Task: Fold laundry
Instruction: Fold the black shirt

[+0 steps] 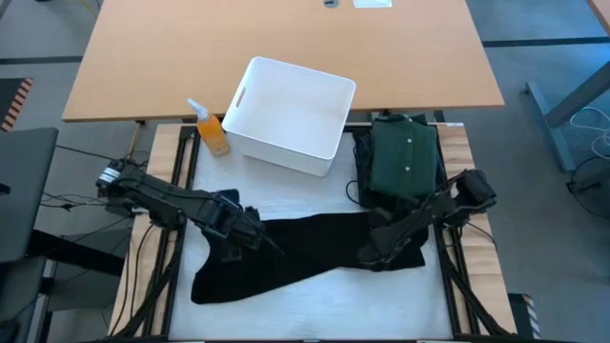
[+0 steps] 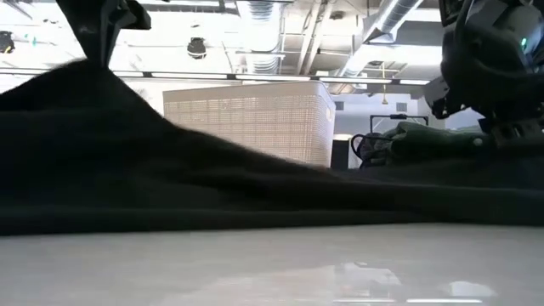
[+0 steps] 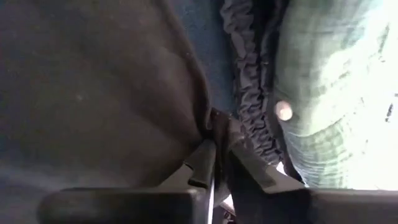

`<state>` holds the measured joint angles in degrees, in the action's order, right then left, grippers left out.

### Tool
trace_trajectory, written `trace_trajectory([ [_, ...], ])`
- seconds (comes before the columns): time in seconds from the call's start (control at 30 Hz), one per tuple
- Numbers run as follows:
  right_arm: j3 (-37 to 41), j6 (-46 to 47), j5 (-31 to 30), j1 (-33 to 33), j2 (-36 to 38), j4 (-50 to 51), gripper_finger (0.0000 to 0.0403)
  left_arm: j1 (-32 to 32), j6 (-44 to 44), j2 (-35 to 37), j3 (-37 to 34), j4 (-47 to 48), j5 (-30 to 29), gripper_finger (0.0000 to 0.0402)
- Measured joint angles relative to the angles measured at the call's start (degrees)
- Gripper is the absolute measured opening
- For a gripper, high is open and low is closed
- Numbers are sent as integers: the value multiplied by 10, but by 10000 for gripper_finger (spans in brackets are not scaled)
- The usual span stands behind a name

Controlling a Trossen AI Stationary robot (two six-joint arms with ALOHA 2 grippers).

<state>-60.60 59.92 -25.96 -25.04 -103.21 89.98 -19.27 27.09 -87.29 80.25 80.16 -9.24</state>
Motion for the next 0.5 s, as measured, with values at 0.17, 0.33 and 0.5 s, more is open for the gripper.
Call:
trace_trajectory([
  [0.17, 0, 5, 0, -1, 35, 0, 103, 2, -1, 0, 0, 4, -52, 71],
  [0.33, 0, 15, 21, 0, 86, 0, 136, 2, -10, 0, 0, 38, -38, 113],
  [0.5, -9, 37, 66, -11, 145, 0, 157, -43, 77, 20, -17, 83, -15, 130],
])
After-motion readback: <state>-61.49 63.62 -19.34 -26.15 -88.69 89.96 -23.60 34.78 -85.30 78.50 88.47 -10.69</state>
